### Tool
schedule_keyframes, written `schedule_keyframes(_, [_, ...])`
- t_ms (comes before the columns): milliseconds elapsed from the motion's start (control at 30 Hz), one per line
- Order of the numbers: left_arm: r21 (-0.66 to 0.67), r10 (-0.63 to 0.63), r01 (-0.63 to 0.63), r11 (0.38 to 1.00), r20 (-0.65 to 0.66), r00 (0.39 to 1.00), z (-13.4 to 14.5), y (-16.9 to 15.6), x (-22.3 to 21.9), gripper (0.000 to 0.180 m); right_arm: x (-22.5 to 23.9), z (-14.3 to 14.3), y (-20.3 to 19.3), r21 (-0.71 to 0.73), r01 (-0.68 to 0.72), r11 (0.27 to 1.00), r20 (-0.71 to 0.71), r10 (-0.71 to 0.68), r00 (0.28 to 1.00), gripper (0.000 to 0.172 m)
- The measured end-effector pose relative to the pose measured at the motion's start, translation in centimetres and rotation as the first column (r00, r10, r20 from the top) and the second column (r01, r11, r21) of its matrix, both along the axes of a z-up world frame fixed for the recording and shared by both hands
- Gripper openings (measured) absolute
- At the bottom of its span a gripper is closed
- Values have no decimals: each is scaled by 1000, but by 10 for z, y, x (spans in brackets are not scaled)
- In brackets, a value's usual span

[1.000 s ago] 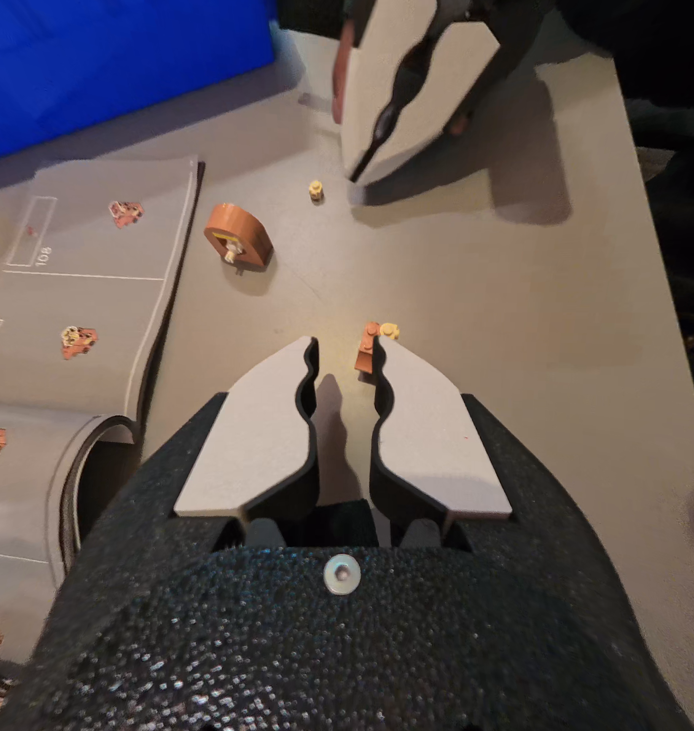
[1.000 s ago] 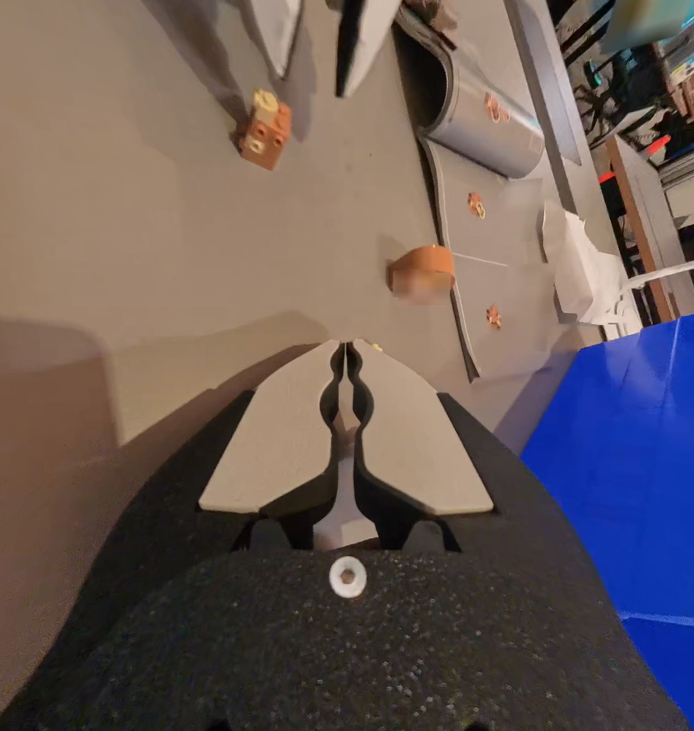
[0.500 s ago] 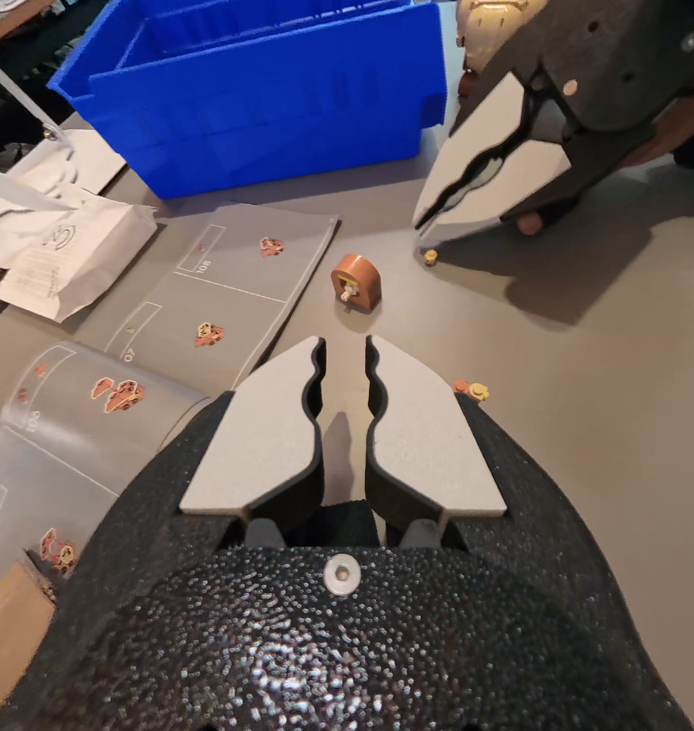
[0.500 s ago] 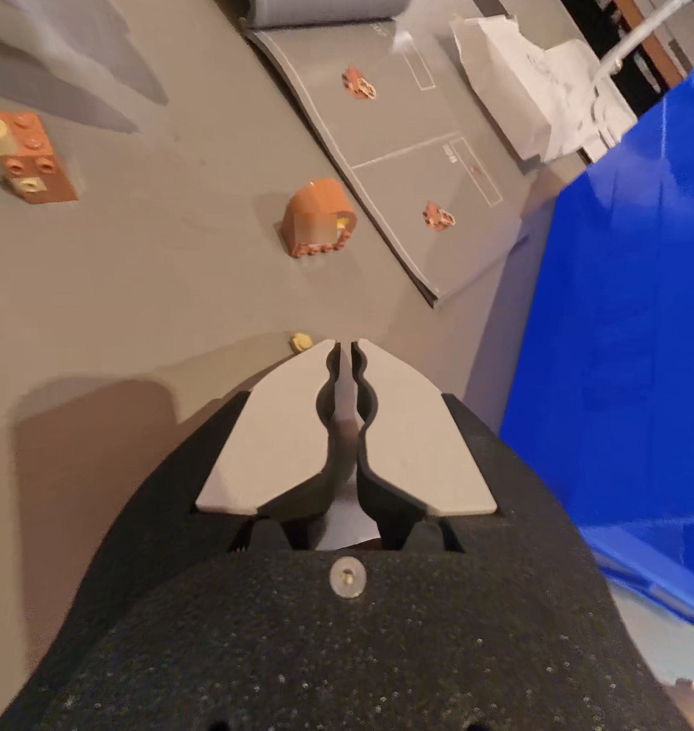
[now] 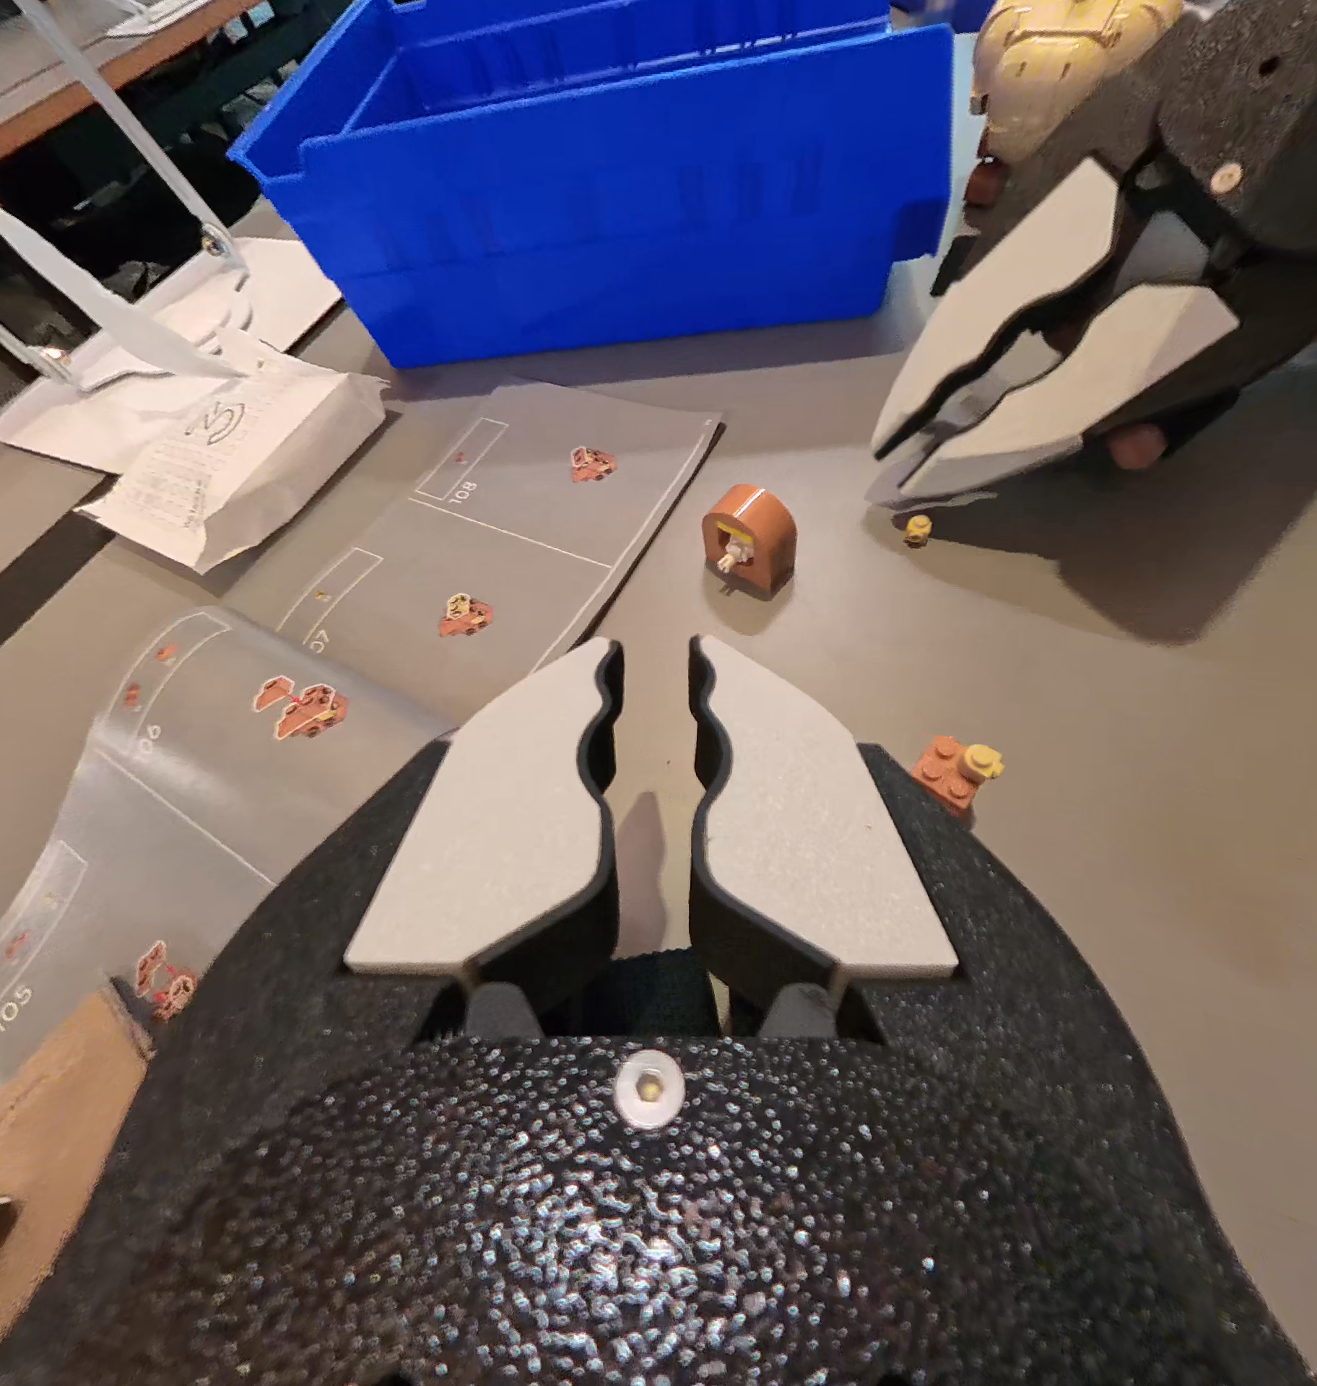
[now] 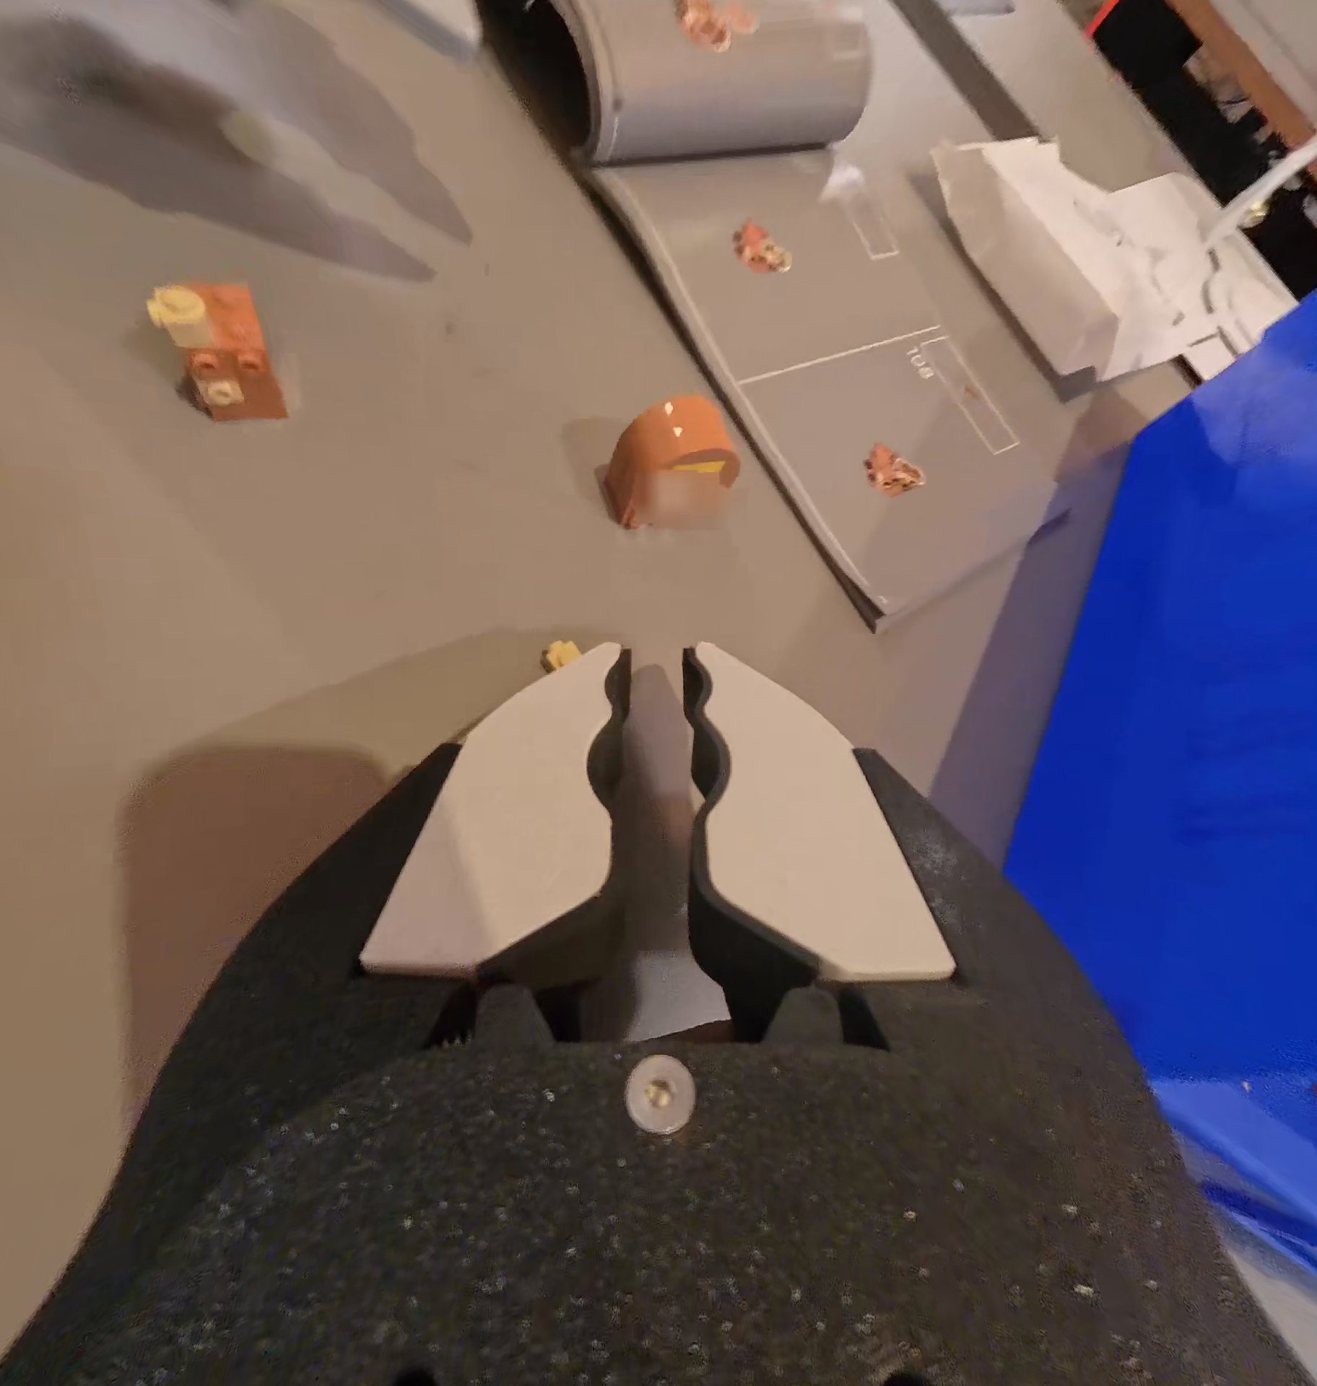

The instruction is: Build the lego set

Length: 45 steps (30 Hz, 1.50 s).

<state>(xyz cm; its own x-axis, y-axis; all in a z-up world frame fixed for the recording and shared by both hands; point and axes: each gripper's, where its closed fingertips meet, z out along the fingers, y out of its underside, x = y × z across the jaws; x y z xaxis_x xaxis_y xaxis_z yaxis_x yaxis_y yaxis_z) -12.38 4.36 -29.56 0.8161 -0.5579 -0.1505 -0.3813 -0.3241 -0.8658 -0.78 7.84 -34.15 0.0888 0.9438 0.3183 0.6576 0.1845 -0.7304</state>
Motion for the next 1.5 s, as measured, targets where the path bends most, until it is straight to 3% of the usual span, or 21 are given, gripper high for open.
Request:
schedule_keyframes(200, [18, 12, -12, 1000, -29, 1000, -3, 3, -1, 15, -13, 6, -31, 73, -183, 980, -38, 186, 982, 16])
schedule_keyframes(400, [40, 3, -1, 999, -48, 999, 0, 2, 3, 14, -2, 11, 1, 19, -19, 1000, -78, 20, 997, 14])
schedule_keyframes(500, [41, -1, 3, 999, -48, 999, 0, 1, 4, 14, -3, 2, 5, 17, 6, 1000, -6, -6, 1000, 12])
schedule_keyframes(600, [34, -2, 3, 999, -28, 1000, 1, 1, 4, 14, -10, -2, -9, 19, -90, 996, 34, 90, 995, 11])
schedule_keyframes(700, [28, 1, -2, 1000, 28, 1000, 5, 0, 3, 14, -17, 7, -37, -79, -212, 974, -41, 209, 977, 18])
schedule_keyframes(800, [26, 8, -10, 1000, 70, 997, 9, 1, 1, 14, -13, 20, -25, -100, -180, 979, -105, 170, 980, 19])
schedule_keyframes(967, [-3, 12, -12, 1000, 153, 988, 7, 3, -2, 14, 2, -1, 8, -48, -50, 998, 11, 50, 999, 19])
schedule_keyframes(1100, [-14, 27, -26, 1000, 145, 989, 2, 4, -1, 14, -4, -1, -5, -4, -96, 995, 15, 96, 995, 17])
schedule_keyframes(1233, [45, 51, -54, 998, 67, 996, 8, 5, -2, 13, -11, 8, -36, 54, -242, 969, -17, 243, 970, 22])
schedule_keyframes(1333, [75, 50, -55, 996, 60, 997, 13, 3, 1, 13, -8, 21, -19, 83, -162, 983, -54, 167, 985, 20])
schedule_keyframes(1500, [93, 46, -50, 994, 51, 998, 19, 4, 1, 12, 0, 7, 1, 15, -74, 997, 39, 73, 997, 17])
